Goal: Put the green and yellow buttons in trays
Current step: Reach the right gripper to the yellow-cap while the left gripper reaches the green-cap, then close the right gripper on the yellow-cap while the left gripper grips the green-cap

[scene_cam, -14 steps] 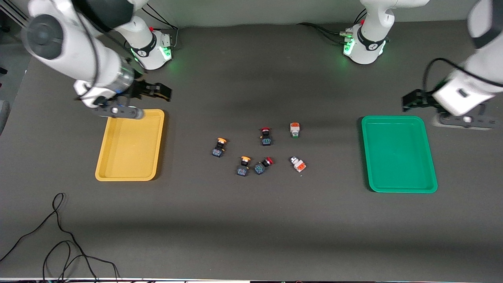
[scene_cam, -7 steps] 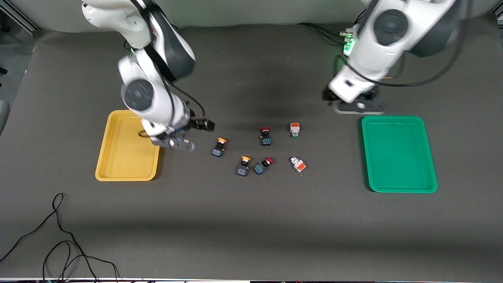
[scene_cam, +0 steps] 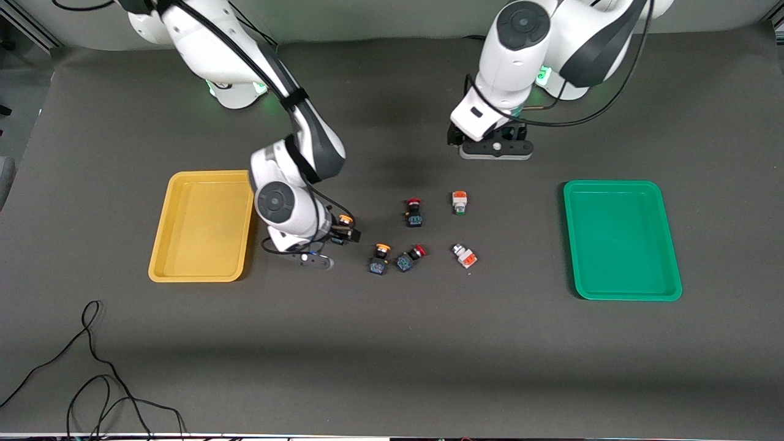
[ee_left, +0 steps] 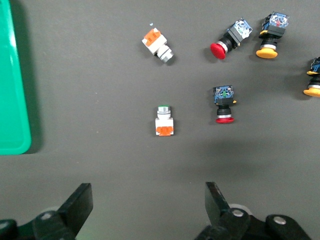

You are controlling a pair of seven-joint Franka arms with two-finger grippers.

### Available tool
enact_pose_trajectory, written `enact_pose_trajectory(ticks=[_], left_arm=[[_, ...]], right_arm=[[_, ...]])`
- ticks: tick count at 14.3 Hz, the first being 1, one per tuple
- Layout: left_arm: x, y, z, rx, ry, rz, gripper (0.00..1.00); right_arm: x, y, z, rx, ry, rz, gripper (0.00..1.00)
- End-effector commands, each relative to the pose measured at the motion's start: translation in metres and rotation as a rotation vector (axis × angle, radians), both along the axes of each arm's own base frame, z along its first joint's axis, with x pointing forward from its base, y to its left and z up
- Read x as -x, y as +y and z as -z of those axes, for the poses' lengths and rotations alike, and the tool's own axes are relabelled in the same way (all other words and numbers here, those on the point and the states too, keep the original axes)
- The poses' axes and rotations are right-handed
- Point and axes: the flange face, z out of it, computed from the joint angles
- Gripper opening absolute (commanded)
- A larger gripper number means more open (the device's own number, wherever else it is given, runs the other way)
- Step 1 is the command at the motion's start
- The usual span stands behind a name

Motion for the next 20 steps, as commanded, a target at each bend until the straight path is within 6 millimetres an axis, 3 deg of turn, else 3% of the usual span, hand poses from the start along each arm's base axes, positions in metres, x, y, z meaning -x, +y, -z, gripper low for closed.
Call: enact_pose_trajectory(ticks=[1, 6, 9, 12, 14, 16, 17, 18, 20], left_arm=[[-0.010, -0.006, 0.047, 0.005, 0.037, -0.030, 1.00], [-0.008, 0.002, 0.158, 0.021, 0.051, -0.044, 1.00], [-0.006, -0.001, 0.207, 0.019, 0.087, -0.045, 1.00], [0.001, -0.008, 0.242, 0.023, 0.106, -0.040, 1.00], [0.001, -0.008, 0.255, 0.032, 0.105, -0.047, 0.99], [0.000, -0.007, 0.257, 0.032, 0.103, -0.081, 0.73], [0.000, -0.007, 0.257, 0.031, 0.104, -0.087, 0.55], [-0.002, -0.007, 0.256, 0.032, 0.102, -0.090, 0.41], [-0.005, -0.005, 0.254, 0.033, 0.101, -0.099, 0.17]], right_arm=[[0.008, 0.011, 0.031, -0.001, -0.030, 0.026, 1.00], [0.032, -0.009, 0.059, 0.039, -0.004, 0.011, 1.00], [0.035, -0.012, 0.062, 0.043, -0.010, 0.013, 0.98], [0.038, -0.016, 0.065, 0.045, -0.005, -0.014, 0.83], [0.040, -0.021, 0.063, 0.045, -0.004, -0.029, 0.66], [0.041, -0.025, 0.059, 0.041, -0.005, -0.043, 0.39], [0.041, -0.025, 0.055, 0.037, -0.006, -0.044, 0.17], [0.040, -0.027, 0.052, 0.034, -0.003, -0.040, 0.03], [0.034, -0.034, 0.040, 0.025, 0.006, -0.027, 0.00]])
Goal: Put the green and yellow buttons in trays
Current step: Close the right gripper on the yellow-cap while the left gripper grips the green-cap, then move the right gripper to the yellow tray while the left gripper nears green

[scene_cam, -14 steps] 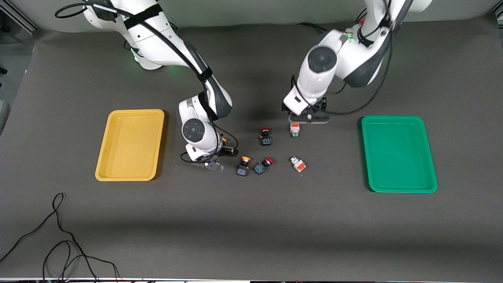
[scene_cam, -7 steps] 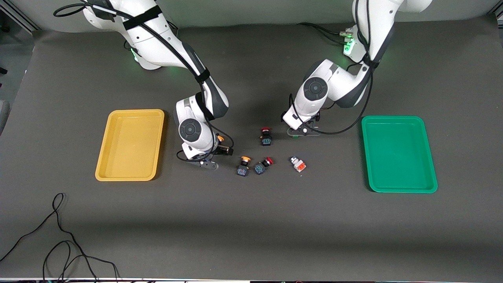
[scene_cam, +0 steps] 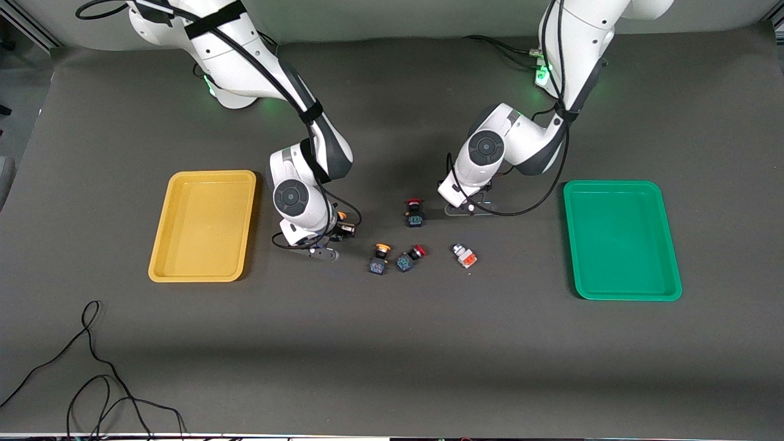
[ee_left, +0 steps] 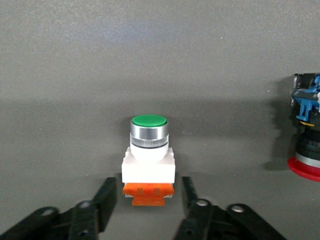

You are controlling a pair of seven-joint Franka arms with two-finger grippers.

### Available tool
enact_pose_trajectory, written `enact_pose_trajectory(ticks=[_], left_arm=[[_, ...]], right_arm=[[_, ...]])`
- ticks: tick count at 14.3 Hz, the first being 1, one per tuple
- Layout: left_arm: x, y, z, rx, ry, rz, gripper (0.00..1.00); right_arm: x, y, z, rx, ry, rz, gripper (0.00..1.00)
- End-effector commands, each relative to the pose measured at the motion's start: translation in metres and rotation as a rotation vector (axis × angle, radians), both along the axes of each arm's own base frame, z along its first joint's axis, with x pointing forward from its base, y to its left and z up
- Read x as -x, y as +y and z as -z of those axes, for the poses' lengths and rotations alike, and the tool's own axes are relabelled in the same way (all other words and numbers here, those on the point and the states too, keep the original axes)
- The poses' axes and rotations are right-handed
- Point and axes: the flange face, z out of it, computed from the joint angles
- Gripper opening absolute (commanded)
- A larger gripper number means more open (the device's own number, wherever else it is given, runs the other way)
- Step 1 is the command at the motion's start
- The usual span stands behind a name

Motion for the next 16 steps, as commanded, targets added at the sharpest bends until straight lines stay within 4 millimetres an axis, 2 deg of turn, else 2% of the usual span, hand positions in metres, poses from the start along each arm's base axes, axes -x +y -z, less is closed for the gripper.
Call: enact_pose_trajectory(ticks=[1, 4, 5, 7, 9, 10, 12, 14, 16], left_arm=[[-0.005, -0.001, -0.009, -0.004, -0.015, -0.039, 0.10], [-0.026, 0.006, -0.036, -0.003, -0.040, -0.081, 0.08], [-0.038, 0.010, -0.058, -0.010, -0.040, -0.095, 0.07], [-0.067, 0.031, -0.112, -0.036, -0.003, -0.129, 0.05], [-0.095, 0.051, -0.161, -0.041, 0.008, -0.175, 0.03], [-0.103, 0.067, -0.178, -0.042, 0.008, -0.192, 0.00], [-0.116, 0.116, -0.209, -0.014, 0.015, -0.182, 0.00], [-0.128, 0.191, -0.225, 0.004, 0.065, -0.142, 0.00], [-0.139, 0.267, -0.228, 0.017, 0.079, -0.107, 0.00]], right_arm=[[-0.003, -0.020, -0.015, -0.015, 0.039, -0.006, 0.00], [-0.020, -0.063, -0.050, -0.058, 0.107, -0.043, 0.00], [-0.022, -0.071, -0.059, -0.070, 0.125, -0.052, 0.00], [-0.023, -0.077, -0.073, -0.078, 0.143, -0.050, 0.00], [-0.041, -0.092, -0.096, -0.083, 0.156, -0.051, 0.00], [-0.047, -0.108, -0.106, -0.084, 0.191, -0.070, 0.00], [-0.057, -0.152, -0.134, -0.112, 0.213, -0.136, 0.00], [-0.061, -0.217, -0.143, -0.141, 0.229, -0.205, 0.00], [-0.058, -0.272, -0.140, -0.165, 0.230, -0.255, 0.00]])
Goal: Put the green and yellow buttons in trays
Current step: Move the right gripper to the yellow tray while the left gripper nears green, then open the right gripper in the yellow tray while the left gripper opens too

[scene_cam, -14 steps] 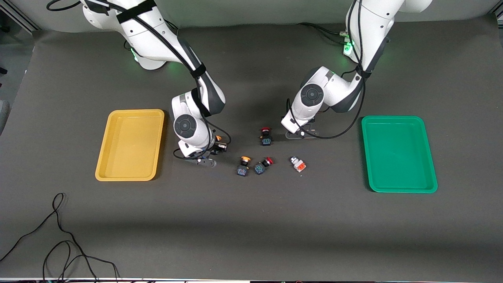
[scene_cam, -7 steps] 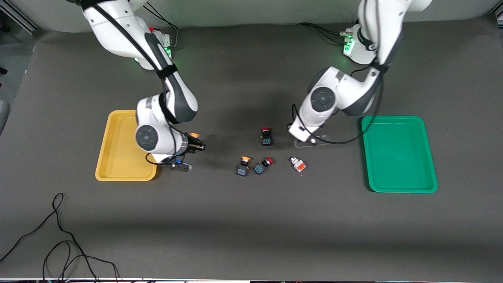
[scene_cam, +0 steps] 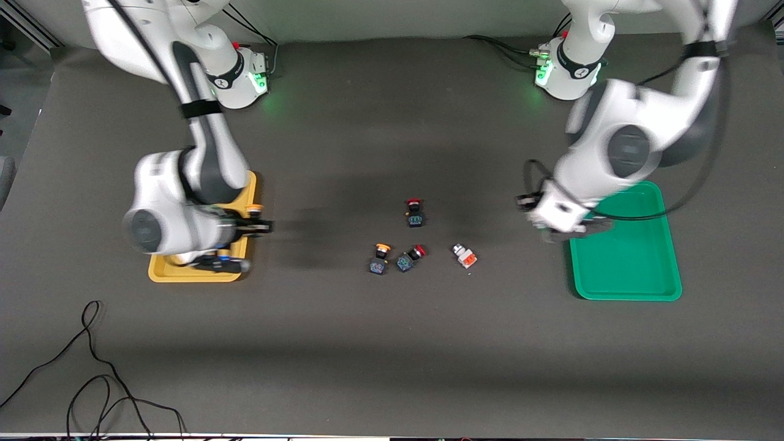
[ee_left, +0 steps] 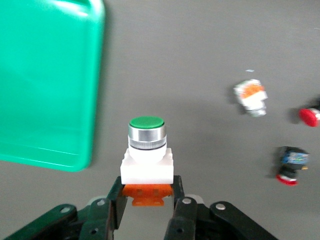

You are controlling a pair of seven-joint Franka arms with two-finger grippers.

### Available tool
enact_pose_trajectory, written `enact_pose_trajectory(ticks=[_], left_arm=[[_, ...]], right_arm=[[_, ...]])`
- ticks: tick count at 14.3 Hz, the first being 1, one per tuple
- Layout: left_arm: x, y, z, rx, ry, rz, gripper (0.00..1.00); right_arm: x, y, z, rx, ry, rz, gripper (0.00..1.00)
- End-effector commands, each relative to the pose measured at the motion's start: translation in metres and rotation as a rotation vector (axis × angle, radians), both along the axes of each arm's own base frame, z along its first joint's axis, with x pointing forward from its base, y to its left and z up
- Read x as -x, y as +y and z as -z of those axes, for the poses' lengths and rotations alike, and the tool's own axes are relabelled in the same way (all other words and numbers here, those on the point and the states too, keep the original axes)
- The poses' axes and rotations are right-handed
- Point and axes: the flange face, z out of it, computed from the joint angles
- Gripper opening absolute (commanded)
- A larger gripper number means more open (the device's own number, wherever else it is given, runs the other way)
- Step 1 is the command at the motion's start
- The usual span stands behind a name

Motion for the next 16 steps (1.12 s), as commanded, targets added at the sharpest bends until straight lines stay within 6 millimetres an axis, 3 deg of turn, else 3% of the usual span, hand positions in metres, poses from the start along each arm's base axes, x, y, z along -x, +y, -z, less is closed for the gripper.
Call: enact_pose_trajectory(ticks=[1, 3, 4, 6, 8, 9, 11, 13, 14, 15, 16], left_arm=[[-0.007, 0.097, 0.001, 0.048, 0.017, 0.043, 0.00], [-0.014, 0.156, 0.028, 0.032, 0.014, 0.096, 0.00], [-0.015, 0.171, 0.051, 0.025, 0.008, 0.107, 0.00], [-0.012, 0.175, 0.103, 0.019, -0.023, 0.114, 0.00], [-0.005, 0.166, 0.156, 0.008, -0.052, 0.141, 0.00], [-0.004, 0.163, 0.171, 0.013, -0.072, 0.141, 0.00], [-0.002, 0.157, 0.193, 0.013, -0.063, 0.165, 0.00], [-0.002, 0.161, 0.194, -0.002, -0.057, 0.179, 0.00], [-0.003, 0.163, 0.192, -0.004, -0.055, 0.178, 0.10], [-0.004, 0.163, 0.192, -0.003, -0.055, 0.187, 0.42], [-0.007, 0.166, 0.189, -0.003, -0.060, 0.190, 0.89]], right_arm=[[0.010, -0.060, 0.005, -0.062, 0.003, -0.071, 0.00], [0.012, -0.110, 0.014, -0.089, -0.005, -0.098, 0.00], [0.017, -0.140, 0.022, -0.105, 0.000, -0.090, 0.00], [0.034, -0.177, 0.048, -0.109, -0.027, -0.101, 0.00], [0.050, -0.194, 0.083, -0.064, -0.097, -0.144, 0.00], [0.055, -0.197, 0.098, -0.054, -0.120, -0.144, 0.00], [0.057, -0.201, 0.124, -0.060, -0.154, -0.168, 0.00], [0.058, -0.197, 0.139, -0.104, -0.179, -0.159, 0.00], [0.058, -0.197, 0.139, -0.105, -0.179, -0.155, 0.11], [0.058, -0.197, 0.139, -0.105, -0.179, -0.152, 0.42], [0.057, -0.197, 0.138, -0.101, -0.179, -0.145, 0.99]])
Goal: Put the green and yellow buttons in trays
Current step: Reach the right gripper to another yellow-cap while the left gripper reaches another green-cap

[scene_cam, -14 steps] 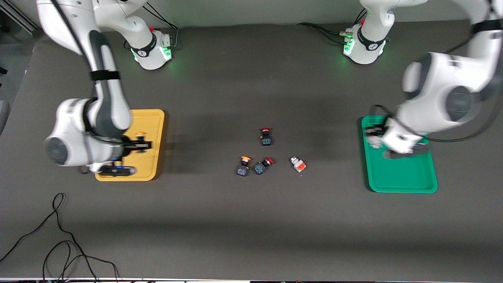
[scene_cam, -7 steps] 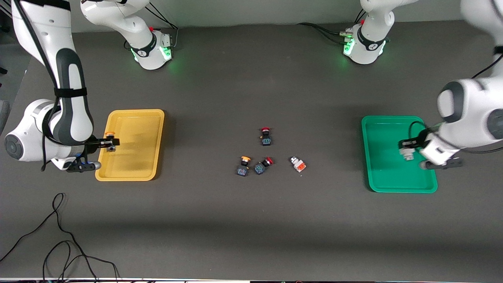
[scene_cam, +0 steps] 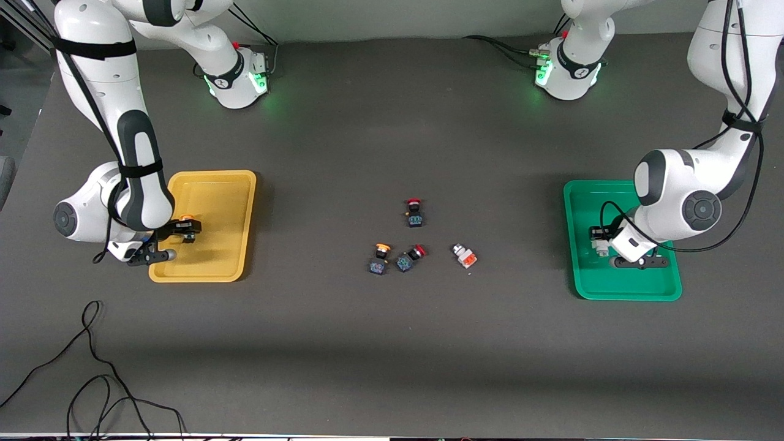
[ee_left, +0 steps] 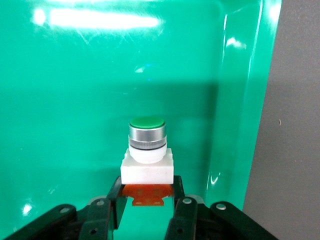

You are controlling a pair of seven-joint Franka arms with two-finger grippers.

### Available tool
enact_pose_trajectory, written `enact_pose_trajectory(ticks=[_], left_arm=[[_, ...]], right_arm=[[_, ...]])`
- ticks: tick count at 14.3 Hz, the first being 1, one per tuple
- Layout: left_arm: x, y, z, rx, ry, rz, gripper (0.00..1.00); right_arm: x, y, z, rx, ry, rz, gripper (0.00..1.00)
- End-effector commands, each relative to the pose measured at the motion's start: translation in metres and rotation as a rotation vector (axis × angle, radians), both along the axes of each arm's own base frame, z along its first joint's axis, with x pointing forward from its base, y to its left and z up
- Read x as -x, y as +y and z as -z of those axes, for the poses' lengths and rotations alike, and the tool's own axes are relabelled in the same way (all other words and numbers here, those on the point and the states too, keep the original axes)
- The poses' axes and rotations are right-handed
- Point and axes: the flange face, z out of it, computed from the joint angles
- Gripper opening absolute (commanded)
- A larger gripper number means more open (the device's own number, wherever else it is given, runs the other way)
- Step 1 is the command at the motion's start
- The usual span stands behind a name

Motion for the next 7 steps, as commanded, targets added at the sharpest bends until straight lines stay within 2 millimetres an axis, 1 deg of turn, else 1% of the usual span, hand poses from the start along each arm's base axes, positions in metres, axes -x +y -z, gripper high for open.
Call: enact_pose_trajectory(ticks=[1, 2, 4, 5, 6, 7], left_arm=[[-0.006, 0.004, -0.020, -0.018, -0.005, 0.015, 0.99], [-0.012, 0.006, -0.032, -0.023, 0.015, 0.014, 0.99], [-0.028, 0.012, -0.071, -0.035, 0.074, 0.010, 1.00], [-0.040, 0.015, -0.098, -0.041, 0.093, 0.005, 1.00], [-0.048, 0.019, -0.122, -0.045, 0.112, -0.004, 1.00], [-0.053, 0.017, -0.145, -0.053, 0.115, -0.016, 1.00]], right_arm=[[-0.005, 0.003, -0.001, -0.015, -0.029, -0.014, 1.00], [-0.007, 0.008, -0.004, -0.018, -0.031, -0.014, 1.00], [-0.014, 0.015, -0.015, -0.044, -0.029, -0.016, 1.00], [-0.020, 0.020, -0.023, -0.070, -0.019, -0.024, 1.00], [-0.027, 0.024, -0.033, -0.095, 0.001, -0.020, 1.00], [-0.035, 0.031, -0.044, -0.102, 0.028, 0.000, 1.00]])
